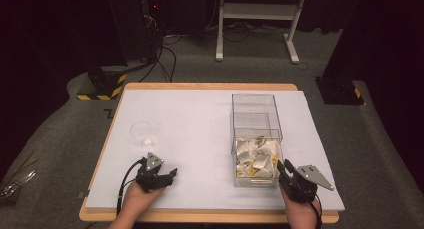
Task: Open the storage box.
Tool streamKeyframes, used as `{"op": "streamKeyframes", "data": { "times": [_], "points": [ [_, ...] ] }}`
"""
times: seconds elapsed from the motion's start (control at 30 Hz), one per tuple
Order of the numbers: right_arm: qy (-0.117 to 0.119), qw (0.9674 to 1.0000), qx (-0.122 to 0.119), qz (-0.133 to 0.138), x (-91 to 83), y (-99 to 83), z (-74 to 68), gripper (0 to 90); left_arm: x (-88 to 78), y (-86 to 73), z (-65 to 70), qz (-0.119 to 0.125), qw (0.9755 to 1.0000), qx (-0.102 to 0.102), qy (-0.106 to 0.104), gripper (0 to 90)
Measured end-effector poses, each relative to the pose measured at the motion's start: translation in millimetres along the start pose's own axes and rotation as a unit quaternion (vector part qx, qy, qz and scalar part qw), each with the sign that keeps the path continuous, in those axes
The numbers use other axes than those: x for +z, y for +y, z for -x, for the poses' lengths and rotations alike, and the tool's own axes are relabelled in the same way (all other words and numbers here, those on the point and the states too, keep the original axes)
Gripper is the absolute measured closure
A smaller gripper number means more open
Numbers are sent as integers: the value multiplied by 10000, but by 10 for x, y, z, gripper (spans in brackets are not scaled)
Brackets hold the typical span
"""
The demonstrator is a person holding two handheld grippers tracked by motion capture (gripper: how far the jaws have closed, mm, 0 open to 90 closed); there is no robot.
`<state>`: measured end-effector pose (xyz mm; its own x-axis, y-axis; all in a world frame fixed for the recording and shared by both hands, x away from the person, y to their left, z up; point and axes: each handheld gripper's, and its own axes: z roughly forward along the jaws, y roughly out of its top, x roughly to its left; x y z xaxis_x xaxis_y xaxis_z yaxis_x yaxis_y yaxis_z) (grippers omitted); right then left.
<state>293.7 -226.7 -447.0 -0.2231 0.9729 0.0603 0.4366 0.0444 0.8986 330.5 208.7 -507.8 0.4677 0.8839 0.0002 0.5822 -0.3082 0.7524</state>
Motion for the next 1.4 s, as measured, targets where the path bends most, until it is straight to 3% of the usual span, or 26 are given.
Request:
{"op": "streamKeyframes", "data": {
  "times": [0.53,0.77,1.0,1.27,1.4],
  "points": [
    [56,10000,37,57,140,158,189,668,-1,0,1,3,10000,2,21,314],
    [113,9997,99,169,122,190,224,672,2,-2,1,31,10000,-17,29,315],
    [-29,9996,144,222,112,214,344,675,1,-3,3,31,10000,-19,31,315],
    [-209,9997,103,-49,256,100,540,664,-2,-5,7,30,10000,-18,53,316],
    [-156,9996,20,-216,350,5,600,642,-6,-7,20,33,10000,-11,86,321]
  ]
}}
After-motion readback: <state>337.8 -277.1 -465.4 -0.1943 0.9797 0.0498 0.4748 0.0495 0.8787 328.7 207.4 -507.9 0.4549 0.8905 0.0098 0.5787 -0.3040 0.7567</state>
